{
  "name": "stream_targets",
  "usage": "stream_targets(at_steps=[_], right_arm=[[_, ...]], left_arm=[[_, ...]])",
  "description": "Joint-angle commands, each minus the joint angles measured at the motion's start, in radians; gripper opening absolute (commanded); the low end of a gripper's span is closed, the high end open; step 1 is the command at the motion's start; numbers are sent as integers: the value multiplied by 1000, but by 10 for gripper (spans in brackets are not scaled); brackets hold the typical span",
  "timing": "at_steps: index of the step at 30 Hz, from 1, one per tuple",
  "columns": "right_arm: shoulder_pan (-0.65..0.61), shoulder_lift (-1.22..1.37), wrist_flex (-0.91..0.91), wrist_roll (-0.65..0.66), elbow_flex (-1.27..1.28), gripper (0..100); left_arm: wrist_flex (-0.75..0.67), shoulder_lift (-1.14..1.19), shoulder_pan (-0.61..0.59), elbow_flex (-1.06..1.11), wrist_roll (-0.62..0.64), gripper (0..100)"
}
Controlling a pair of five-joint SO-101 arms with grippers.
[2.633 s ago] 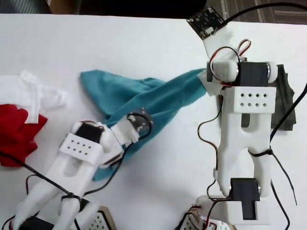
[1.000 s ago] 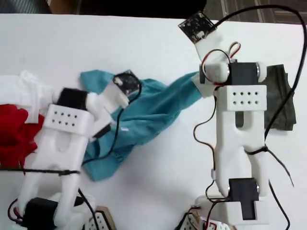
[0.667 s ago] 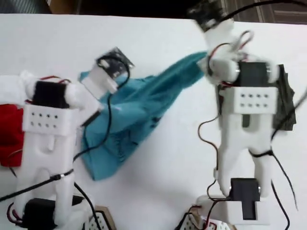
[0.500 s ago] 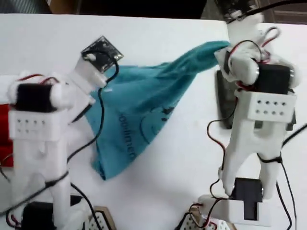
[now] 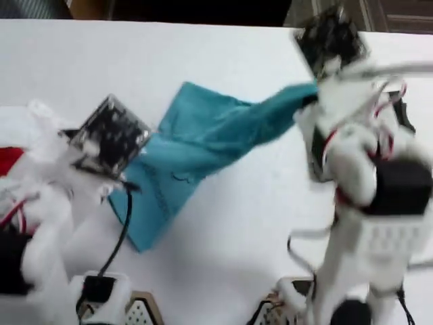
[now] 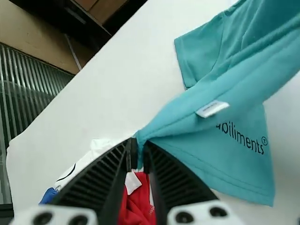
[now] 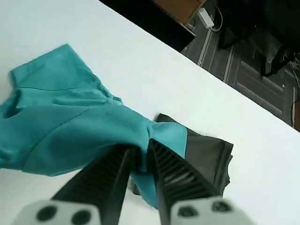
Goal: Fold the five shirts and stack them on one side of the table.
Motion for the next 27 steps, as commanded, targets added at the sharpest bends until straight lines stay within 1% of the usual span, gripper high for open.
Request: stream_targets(at_steps=[1,3,4,8,10,14,16,18,19,21,24,25,27], right_arm=[[-51,-156,-22,-8,301,20],[-53,-196,-96,-8,511,20],[-53,-211,-151,0,614,20],[-44,-217,-392,2,970,20],[-44,-205,-513,2,1109,20],[-44,-153,-720,0,1287,20],[-44,-110,-780,-6,1318,24],[-44,-54,-788,-8,1315,33],[-44,-24,-782,-8,1304,60],[-44,24,-727,-8,1260,157],[-24,39,-564,12,1122,314],[-12,28,-495,35,1063,347],[19,-1,-366,44,942,361]], left_arm=[[-2,-44,-14,82,-18,26],[-28,-58,-29,170,-52,26],[-52,-61,-57,216,-64,26],[-221,-61,-221,397,-114,26],[-318,-60,-272,501,-137,26],[-463,-60,-279,722,-143,26],[-537,-58,-278,825,-140,26],[-591,-58,-278,908,-140,26],[-611,-58,-278,941,-140,26],[-640,-58,-278,987,-140,26],[-661,-58,-278,1023,-140,26],[-664,-58,-279,1029,-143,26],[-666,-58,-279,1030,-144,26]])
